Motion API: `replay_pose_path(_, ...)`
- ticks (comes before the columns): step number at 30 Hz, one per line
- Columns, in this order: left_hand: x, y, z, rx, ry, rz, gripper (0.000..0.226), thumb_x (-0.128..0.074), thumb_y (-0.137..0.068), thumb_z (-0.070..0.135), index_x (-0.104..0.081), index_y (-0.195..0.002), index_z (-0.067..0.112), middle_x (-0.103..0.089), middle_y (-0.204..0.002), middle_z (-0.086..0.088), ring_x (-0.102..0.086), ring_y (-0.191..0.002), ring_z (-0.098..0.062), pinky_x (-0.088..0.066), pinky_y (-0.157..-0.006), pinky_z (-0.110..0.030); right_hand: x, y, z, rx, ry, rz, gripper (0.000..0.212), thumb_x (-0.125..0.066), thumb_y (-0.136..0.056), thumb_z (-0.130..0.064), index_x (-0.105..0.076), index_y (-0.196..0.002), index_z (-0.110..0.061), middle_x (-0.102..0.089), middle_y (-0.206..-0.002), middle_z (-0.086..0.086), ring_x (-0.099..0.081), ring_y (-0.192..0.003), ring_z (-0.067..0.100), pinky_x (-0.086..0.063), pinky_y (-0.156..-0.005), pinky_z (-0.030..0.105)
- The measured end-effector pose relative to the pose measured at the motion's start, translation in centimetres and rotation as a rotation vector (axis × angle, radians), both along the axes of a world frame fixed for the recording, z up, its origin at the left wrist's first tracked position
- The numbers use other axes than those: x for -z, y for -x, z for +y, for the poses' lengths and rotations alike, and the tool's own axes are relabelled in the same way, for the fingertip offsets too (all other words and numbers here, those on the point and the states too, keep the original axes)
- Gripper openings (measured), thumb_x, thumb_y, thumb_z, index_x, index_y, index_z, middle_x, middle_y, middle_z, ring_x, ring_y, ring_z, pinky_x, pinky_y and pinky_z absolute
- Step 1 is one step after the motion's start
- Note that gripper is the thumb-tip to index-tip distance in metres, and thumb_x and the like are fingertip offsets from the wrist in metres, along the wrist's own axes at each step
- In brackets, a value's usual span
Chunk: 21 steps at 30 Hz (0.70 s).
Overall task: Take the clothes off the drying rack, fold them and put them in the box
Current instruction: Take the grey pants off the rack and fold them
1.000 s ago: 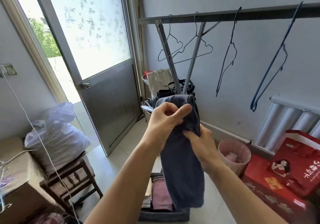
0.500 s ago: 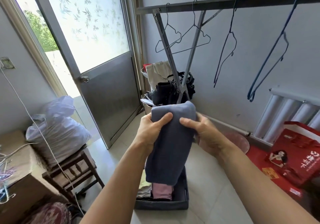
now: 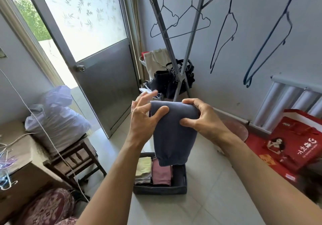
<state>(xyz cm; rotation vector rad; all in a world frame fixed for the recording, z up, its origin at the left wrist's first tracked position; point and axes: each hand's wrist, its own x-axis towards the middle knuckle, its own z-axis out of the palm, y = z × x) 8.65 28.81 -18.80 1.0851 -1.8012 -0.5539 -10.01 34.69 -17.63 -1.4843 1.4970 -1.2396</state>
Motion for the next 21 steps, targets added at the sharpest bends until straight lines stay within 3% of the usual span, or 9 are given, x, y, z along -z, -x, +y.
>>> replay_pose_path(2, -0.5, -0.3, 0.7, 0.046, -0.144, 0.15, 0.011, -0.07, -0.088, 0.032, -0.072, -0.079, 0.027, -0.07, -0.09, 0.003, -0.061, -0.087, -0.006, -0.049, -0.083, -0.032, -0.2, 0.1, 0.0, -0.016, -0.011, 0.081, 0.033, -0.082, -0.073, -0.017, -0.067, -0.102, -0.024, -0.064, -0.101, -0.004, -0.064, -0.089, 0.009, -0.05, -0.064, 0.01)
replay_pose_path(3, -0.6, -0.3, 1.0, 0.039, -0.201, 0.207, 0.017, -0.069, -0.09, 0.031, -0.07, -0.075, 0.023, -0.066, -0.076, -0.001, -0.058, -0.07, -0.009, -0.05, -0.065, -0.031, -0.3, 0.1, -0.1, -0.024, -0.023, 0.107, 0.028, -0.083, -0.073, -0.02, -0.068, -0.097, -0.02, -0.059, -0.101, -0.002, -0.062, -0.084, 0.009, -0.049, -0.058, 0.011)
replay_pose_path(5, -0.8, -0.2, 1.6, 0.05, -0.282, 0.273, 0.024, -0.063, -0.095, 0.027, -0.07, -0.08, 0.01, -0.063, -0.07, -0.004, -0.053, -0.063, -0.011, -0.046, -0.056, -0.029, 0.0, -0.1, -0.5, -0.052, -0.06, 0.067, 0.027, -0.082, -0.076, -0.02, -0.066, -0.095, -0.009, -0.057, -0.1, 0.001, -0.061, -0.078, 0.01, -0.05, -0.053, 0.014)
replay_pose_path(8, -0.2, -0.8, 1.4, 0.216, -0.536, 0.454, 0.027, -0.056, -0.099, 0.025, -0.066, -0.107, 0.001, -0.073, -0.082, -0.003, -0.067, -0.073, -0.011, -0.054, -0.06, -0.024, 1.3, -0.9, -1.8, -0.048, -0.133, -0.221, 0.028, -0.079, -0.073, -0.022, -0.061, -0.089, -0.007, -0.067, -0.083, 0.006, -0.064, -0.073, 0.015, -0.051, -0.056, 0.024)
replay_pose_path(10, 1.0, -1.9, 0.4, 0.339, -0.687, 0.45, 0.038, -0.066, -0.093, 0.029, -0.058, -0.126, 0.013, -0.075, -0.102, -0.006, -0.072, -0.091, -0.018, -0.057, -0.069, -0.028, 2.4, -1.5, -3.4, 0.043, -0.131, -0.362, 0.025, -0.077, -0.077, -0.018, -0.061, -0.09, -0.005, -0.066, -0.083, 0.011, -0.064, -0.077, 0.018, -0.053, -0.062, 0.03)
replay_pose_path(13, 3.0, -3.2, -1.7, 0.436, -0.814, 0.337, 0.07, -0.081, -0.072, 0.031, -0.049, -0.134, 0.03, -0.071, -0.116, -0.006, -0.069, -0.105, -0.025, -0.058, -0.081, -0.041, 3.7, -2.9, -6.1, 0.203, -0.13, -0.362, 0.024, -0.074, -0.083, -0.015, -0.06, -0.096, 0.0, -0.068, -0.09, 0.013, -0.066, -0.081, 0.021, -0.056, -0.073, 0.035)
replay_pose_path(17, 4.6, -4.3, -5.8, 0.357, -0.757, 0.413, 0.047, -0.076, -0.083, 0.009, -0.055, -0.125, 0.016, -0.071, -0.111, -0.012, -0.069, -0.104, -0.027, -0.057, -0.088, -0.041, 5.1, -5.0, -10.4, 0.241, -0.207, -0.571, 0.047, -0.081, -0.076, -0.031, -0.061, -0.108, -0.001, -0.072, -0.101, 0.015, -0.071, -0.091, 0.026, -0.059, -0.075, 0.035)
replay_pose_path(19, 5.1, -5.2, -8.4, 0.291, -0.736, 0.467, 0.035, -0.07, -0.088, 0.005, -0.058, -0.119, 0.015, -0.073, -0.106, -0.01, -0.07, -0.099, -0.026, -0.058, -0.084, -0.04, 6.0, -5.7, -12.1, 0.035, -0.373, -0.615, 0.065, -0.083, -0.069, -0.045, -0.06, -0.118, -0.009, -0.071, -0.111, 0.014, -0.07, -0.1, 0.028, -0.057, -0.087, 0.044)
replay_pose_path(21, 5.8, -6.3, -11.2, 0.203, -0.726, 0.515, 0.028, -0.066, -0.092, 0.007, -0.058, -0.116, 0.018, -0.073, -0.105, -0.006, -0.071, -0.098, -0.023, -0.059, -0.081, -0.038, 7.1, -7.0, -13.5, -0.187, -0.556, -0.603, 0.065, -0.081, -0.07, -0.039, -0.059, -0.124, -0.01, -0.07, -0.116, 0.015, -0.068, -0.105, 0.033, -0.052, -0.095, 0.049)
